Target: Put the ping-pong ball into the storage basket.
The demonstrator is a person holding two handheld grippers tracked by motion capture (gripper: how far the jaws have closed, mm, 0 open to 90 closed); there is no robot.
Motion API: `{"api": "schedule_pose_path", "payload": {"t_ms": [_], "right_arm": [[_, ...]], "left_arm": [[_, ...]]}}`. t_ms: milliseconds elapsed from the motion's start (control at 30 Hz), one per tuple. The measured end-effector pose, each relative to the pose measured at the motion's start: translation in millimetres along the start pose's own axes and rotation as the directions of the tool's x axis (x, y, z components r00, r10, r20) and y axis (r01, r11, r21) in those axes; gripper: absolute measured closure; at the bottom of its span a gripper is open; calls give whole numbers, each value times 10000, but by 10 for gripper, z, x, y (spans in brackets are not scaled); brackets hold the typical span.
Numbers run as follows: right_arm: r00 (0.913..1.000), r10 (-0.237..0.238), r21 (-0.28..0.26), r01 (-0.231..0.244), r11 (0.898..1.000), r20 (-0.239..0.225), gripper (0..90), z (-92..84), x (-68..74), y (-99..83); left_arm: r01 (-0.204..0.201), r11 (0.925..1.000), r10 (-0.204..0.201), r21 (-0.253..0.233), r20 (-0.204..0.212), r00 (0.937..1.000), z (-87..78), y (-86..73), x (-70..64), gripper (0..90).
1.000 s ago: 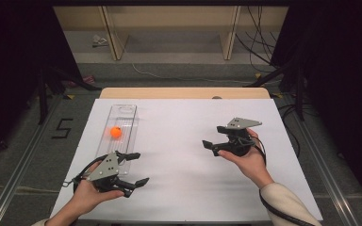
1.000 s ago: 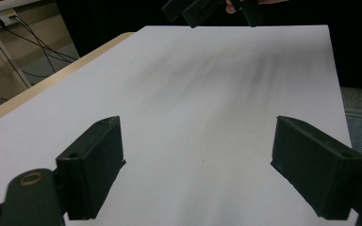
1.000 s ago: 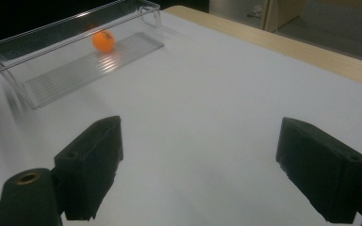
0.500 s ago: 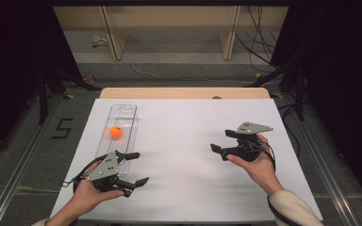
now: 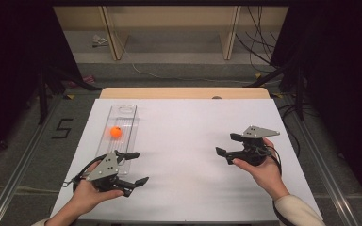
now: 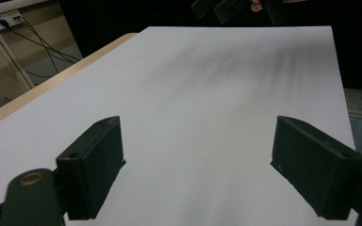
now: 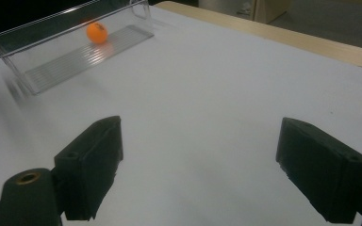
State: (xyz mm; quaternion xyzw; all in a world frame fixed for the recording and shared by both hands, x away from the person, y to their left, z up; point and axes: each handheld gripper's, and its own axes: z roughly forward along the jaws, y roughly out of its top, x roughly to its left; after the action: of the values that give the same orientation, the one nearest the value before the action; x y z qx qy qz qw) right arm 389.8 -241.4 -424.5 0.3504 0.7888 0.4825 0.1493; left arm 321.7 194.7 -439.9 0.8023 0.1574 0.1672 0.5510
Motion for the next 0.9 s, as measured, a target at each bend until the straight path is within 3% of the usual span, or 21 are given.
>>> {"api": "schedule_pose_path", "payload": {"t_ms": [600, 900], "right_arm": [[9998, 128, -47, -127, 9999, 128, 163, -175, -21, -104], [9999, 85, -43, -85, 10000, 78, 163, -173, -7, -117]], "left_arm": [[17, 10000, -17, -19, -41, 10000, -6, 2, 2, 169], [-1, 10000, 0, -62, -54, 10000, -7, 6, 8, 169]]}}
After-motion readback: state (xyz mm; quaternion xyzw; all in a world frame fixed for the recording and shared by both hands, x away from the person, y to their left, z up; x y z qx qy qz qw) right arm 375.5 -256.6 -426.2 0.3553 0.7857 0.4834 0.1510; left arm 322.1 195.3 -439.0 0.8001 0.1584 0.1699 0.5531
